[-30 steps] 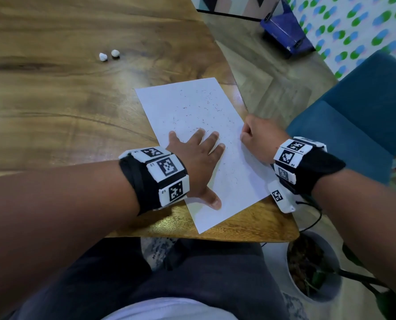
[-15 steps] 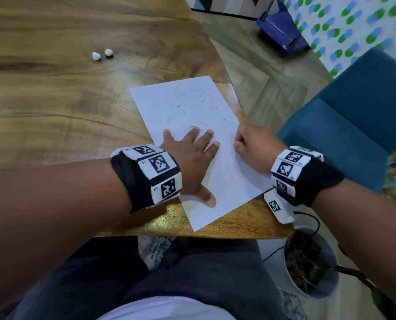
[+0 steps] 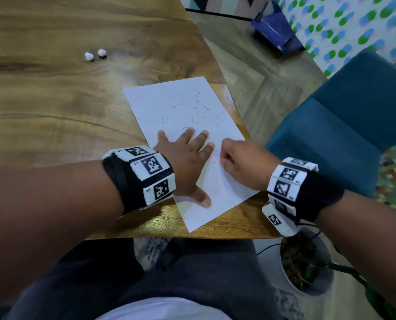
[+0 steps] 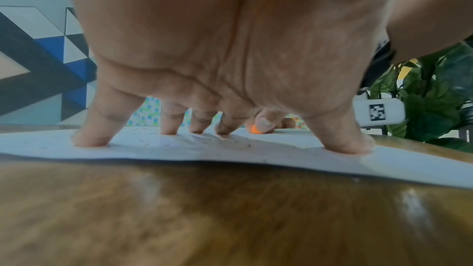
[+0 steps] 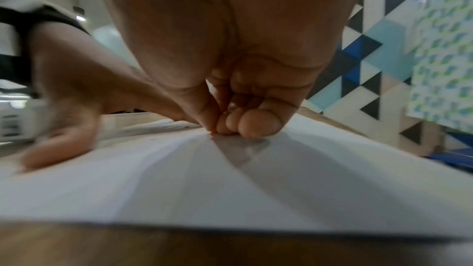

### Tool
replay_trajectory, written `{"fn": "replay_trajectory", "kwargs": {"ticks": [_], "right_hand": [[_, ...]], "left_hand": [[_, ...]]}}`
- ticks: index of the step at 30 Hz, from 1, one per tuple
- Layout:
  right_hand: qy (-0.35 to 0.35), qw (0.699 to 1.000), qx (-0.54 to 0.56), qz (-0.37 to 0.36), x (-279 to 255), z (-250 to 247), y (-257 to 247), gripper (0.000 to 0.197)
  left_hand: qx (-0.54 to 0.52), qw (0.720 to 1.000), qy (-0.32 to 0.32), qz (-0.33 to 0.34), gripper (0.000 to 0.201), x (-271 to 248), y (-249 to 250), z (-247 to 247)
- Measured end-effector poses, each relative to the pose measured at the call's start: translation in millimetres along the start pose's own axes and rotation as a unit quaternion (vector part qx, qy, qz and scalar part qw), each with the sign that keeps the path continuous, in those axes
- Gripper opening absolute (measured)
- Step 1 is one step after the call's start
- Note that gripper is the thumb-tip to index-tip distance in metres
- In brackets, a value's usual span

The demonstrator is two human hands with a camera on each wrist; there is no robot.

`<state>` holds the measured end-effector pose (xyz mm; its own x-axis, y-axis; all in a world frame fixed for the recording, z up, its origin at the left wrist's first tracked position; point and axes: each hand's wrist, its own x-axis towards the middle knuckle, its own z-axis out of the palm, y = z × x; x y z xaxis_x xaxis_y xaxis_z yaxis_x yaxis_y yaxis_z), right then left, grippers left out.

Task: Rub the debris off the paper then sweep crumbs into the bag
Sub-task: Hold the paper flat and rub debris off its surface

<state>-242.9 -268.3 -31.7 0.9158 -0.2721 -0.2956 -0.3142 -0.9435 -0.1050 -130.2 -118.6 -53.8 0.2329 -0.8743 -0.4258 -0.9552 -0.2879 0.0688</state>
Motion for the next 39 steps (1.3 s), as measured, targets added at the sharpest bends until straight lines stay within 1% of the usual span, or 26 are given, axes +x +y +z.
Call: {"fn": "replay_trajectory", "kwargs": {"ticks": [4,6,9,16,20,22,25,27,29,30,32,33,36,39], "right_hand": [[0.024,0.994,0.017,0.104,28.5,-17.5,35.3,0.011],[0.023,0.990,0.060,0.125,32.6,-22.1,47.1,0.010],[0.029,0.987,0.110,0.113,22.2,-17.6,49.0,0.008],[0.045,0.983,0.147,0.103,-1.9,-3.9,46.2,0.008],[0.075,0.965,0.214,0.129,-1.9,-5.6,48.9,0.009],[0.078,0.962,0.223,0.137,-3.7,-7.5,46.6,0.009],[0.061,0.967,0.218,0.115,-11.4,-6.8,34.3,0.009],[0.033,0.969,0.232,0.077,-17.0,-5.8,22.5,0.010],[0.014,0.974,0.221,0.044,-15.8,-6.7,14.2,0.008],[0.016,0.979,0.198,0.034,-12.1,-8.6,11.6,0.007],[0.029,0.989,0.142,0.024,-1.2,-13.3,6.7,0.007],[0.029,0.992,0.119,0.021,5.2,-15.6,3.3,0.007],[0.012,0.999,0.039,-0.007,21.5,-18.0,-11.1,0.007],[-0.002,1.000,0.010,-0.023,21.2,-14.8,-20.2,0.008]], "left_hand": [[-0.001,1.000,-0.002,0.003,0.133,-0.8,-0.4,1.6],[-0.003,1.000,-0.004,0.004,0.133,-0.7,-0.6,2.1],[-0.001,1.000,-0.009,0.003,0.133,-0.7,-1.1,1.3],[0.000,1.000,-0.028,0.010,0.134,4.1,-4.9,-6.1],[0.014,0.999,-0.030,0.018,0.134,11.5,-15.2,-17.4],[0.024,0.999,-0.036,0.021,0.133,14.3,-21.7,-22.4],[0.046,0.997,-0.062,0.020,0.133,12.0,-33.4,-29.8],[0.062,0.994,-0.092,0.021,0.132,9.0,-40.1,-35.0],[0.059,0.992,-0.109,0.018,0.124,6.3,-44.7,-39.3],[0.047,0.993,-0.106,0.017,0.118,4.6,-44.9,-40.9],[0.023,0.997,-0.078,0.017,0.109,1.1,-40.6,-42.1],[0.018,0.998,-0.064,0.016,0.110,-0.3,-37.6,-41.5],[0.032,0.999,-0.033,0.012,0.124,-0.3,-31.6,-33.0],[0.041,0.999,-0.025,0.007,0.139,0.8,-33.0,-20.4]]}}
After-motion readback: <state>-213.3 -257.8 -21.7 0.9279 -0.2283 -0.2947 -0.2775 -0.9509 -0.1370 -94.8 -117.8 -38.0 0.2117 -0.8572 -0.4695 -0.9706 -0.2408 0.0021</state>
